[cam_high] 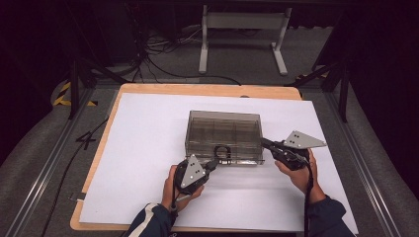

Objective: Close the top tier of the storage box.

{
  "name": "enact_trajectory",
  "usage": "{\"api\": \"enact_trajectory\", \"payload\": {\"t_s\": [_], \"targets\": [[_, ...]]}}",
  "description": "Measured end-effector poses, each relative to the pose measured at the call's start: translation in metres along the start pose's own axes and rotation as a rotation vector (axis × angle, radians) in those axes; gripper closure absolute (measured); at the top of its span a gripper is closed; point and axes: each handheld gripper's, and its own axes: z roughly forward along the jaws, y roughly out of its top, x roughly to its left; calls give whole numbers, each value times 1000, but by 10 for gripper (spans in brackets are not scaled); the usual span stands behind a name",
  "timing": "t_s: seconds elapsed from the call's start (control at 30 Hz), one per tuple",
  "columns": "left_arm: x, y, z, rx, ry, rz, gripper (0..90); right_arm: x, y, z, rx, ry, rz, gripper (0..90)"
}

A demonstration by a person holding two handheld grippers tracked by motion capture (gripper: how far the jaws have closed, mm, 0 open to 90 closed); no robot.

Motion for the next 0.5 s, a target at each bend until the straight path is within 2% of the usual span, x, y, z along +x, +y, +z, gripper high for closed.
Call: {"api": "enact_trajectory", "payload": {"t_s": [0.5], "targets": [[5,0,8,-20,33,-35,895,1,0,0,-2,-4,-2,900]]}}
